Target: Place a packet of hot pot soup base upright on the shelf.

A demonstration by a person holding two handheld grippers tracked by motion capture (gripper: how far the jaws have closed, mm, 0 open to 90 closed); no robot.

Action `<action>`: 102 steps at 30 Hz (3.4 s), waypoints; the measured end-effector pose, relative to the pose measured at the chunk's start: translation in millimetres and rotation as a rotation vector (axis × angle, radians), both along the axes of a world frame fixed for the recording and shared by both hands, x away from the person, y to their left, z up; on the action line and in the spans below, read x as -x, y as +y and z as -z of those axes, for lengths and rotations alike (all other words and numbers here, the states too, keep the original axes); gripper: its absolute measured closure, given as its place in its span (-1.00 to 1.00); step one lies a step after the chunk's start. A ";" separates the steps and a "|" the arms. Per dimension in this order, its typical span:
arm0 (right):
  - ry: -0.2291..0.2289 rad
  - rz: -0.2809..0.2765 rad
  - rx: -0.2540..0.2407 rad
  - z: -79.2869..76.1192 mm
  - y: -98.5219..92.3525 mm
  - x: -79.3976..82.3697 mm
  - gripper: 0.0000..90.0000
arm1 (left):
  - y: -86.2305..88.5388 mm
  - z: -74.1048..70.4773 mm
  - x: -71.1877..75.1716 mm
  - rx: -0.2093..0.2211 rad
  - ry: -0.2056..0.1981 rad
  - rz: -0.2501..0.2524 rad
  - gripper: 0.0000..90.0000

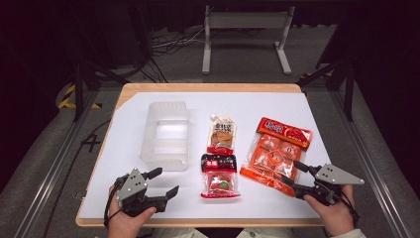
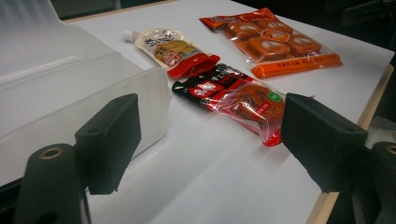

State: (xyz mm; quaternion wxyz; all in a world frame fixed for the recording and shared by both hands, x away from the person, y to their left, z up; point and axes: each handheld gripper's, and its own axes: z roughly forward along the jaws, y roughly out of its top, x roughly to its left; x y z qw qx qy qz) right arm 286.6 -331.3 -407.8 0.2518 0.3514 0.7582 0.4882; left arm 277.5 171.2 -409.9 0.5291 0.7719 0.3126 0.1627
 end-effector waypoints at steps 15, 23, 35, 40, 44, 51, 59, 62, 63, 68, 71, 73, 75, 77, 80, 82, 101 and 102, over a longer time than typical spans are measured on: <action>-0.014 -0.002 -0.035 -7.2 -3.9 -1.0 -0.36 | 3.1 -0.7 -2.5 0.007 -0.004 -0.012 -0.52; -0.025 0.028 -0.017 -19.1 -9.0 -17.4 -0.39 | 5.3 -0.8 -4.6 0.021 0.008 -0.025 -0.52; 0.022 0.043 -0.021 -35.7 -23.3 -44.4 -0.49 | 5.4 -0.7 -4.8 0.001 0.000 -0.029 -0.53; 0.034 0.051 -0.011 -39.7 -26.9 -58.1 -0.49 | 6.1 -0.2 -4.6 0.007 0.001 -0.034 -0.53; 0.055 0.065 -0.028 -41.9 -32.4 -70.6 -0.47 | 6.0 0.5 -4.9 0.009 0.006 -0.037 -0.53; 0.089 0.063 -0.054 -41.1 -43.2 -94.4 -0.28 | 6.5 0.6 -5.2 0.008 0.005 -0.037 -0.53; 0.073 0.094 -0.082 -39.4 -52.7 -116.1 -0.20 | 5.8 1.0 -5.3 0.005 0.009 -0.032 -0.53; 0.102 0.122 -0.072 -38.2 -56.5 -125.9 -0.25 | 5.8 1.4 -6.1 0.007 0.007 -0.034 -0.53; 0.108 0.131 -0.062 -37.1 -58.3 -129.7 -0.29 | 5.7 1.7 -6.4 0.004 0.006 -0.032 -0.53; 0.125 0.150 -0.030 -32.0 -67.0 -144.8 -0.37 | 4.6 3.2 -6.8 0.000 0.016 -0.022 -0.53; 0.144 0.158 -0.022 -25.8 -70.2 -151.2 -0.39 | 5.2 2.6 -6.6 -0.008 0.008 -0.022 -0.53; 0.162 0.163 -0.014 -21.1 -71.7 -154.5 -0.40 | 5.5 3.0 -6.3 0.001 0.013 -0.025 -0.53; 0.177 0.182 -0.011 -16.4 -73.0 -157.3 -0.40 | 6.0 3.3 -6.7 -0.003 0.013 -0.023 -0.53; 0.182 0.186 -0.011 -14.3 -74.0 -158.6 -0.40 | 6.2 3.3 -6.9 -0.007 0.014 -0.023 -0.53; 0.206 0.199 -0.011 -7.6 -77.0 -163.2 -0.40 | 5.6 3.5 -6.8 -0.007 0.011 -0.022 -0.53; 0.225 0.207 -0.009 -3.3 -78.8 -166.0 -0.41 | 5.2 3.8 -6.6 -0.006 0.013 -0.022 -0.53; 0.358 0.319 -0.064 21.6 -95.3 -177.4 -0.54 | 5.9 4.4 -7.1 -0.014 0.014 -0.030 -0.54; 0.360 0.327 -0.063 21.4 -95.7 -177.2 -0.54 | 5.9 4.4 -7.2 -0.014 0.014 -0.029 -0.54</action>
